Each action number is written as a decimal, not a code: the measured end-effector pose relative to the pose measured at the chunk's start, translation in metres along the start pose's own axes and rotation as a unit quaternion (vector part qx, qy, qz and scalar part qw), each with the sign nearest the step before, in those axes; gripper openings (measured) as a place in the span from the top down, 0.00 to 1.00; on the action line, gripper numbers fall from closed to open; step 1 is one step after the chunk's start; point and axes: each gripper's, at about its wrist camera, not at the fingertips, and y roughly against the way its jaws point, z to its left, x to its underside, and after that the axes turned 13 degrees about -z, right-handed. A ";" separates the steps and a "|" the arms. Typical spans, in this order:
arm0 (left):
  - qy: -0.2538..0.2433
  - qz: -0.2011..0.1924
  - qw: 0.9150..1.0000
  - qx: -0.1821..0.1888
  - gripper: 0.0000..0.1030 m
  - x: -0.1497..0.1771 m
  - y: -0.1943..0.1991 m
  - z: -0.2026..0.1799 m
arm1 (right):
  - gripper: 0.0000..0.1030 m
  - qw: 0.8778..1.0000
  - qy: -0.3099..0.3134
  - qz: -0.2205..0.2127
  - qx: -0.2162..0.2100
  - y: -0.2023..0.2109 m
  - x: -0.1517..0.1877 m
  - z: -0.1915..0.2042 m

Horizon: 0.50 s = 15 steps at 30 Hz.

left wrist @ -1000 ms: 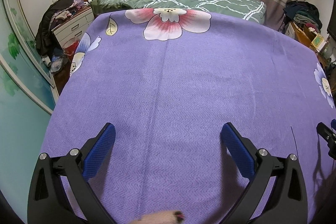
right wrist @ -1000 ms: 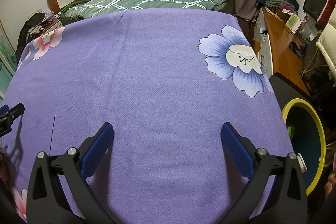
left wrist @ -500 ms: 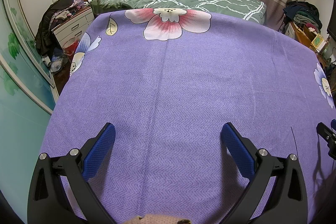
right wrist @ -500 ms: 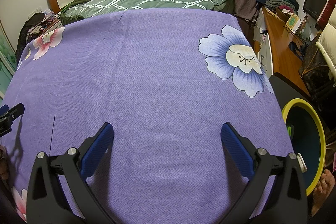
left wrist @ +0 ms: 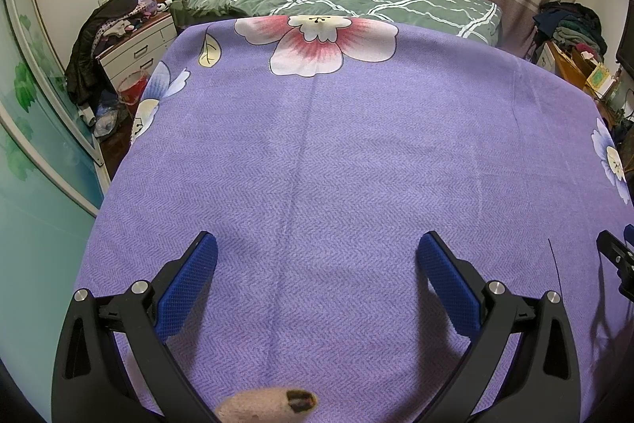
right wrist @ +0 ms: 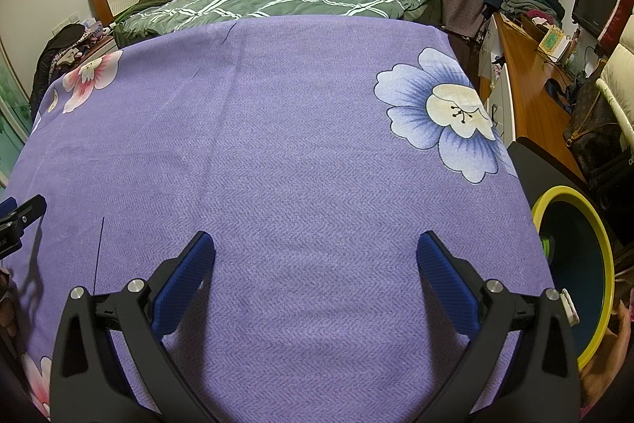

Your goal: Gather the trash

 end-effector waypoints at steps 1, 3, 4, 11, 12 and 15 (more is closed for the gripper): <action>0.000 0.000 1.000 0.000 0.03 0.000 0.000 0.000 | 0.05 1.000 0.000 0.000 0.000 0.000 0.000 0.001; 0.000 0.000 1.000 0.000 0.03 0.000 -0.001 0.000 | 0.05 1.000 0.000 0.000 0.000 0.000 0.000 0.001; 0.000 0.000 1.000 0.000 0.03 0.000 0.000 0.000 | 0.05 1.000 0.000 0.000 0.000 0.000 0.000 0.001; 0.000 0.000 1.000 0.000 0.03 0.000 0.000 0.000 | 0.05 1.000 0.000 0.000 0.000 0.000 0.000 0.001; 0.000 0.000 1.000 0.000 0.03 0.000 0.000 0.000 | 0.05 1.000 0.000 0.000 0.000 0.000 0.000 0.001; 0.000 0.000 1.000 0.000 0.03 0.000 0.000 0.000 | 0.05 1.000 0.000 0.000 0.000 0.000 0.000 0.001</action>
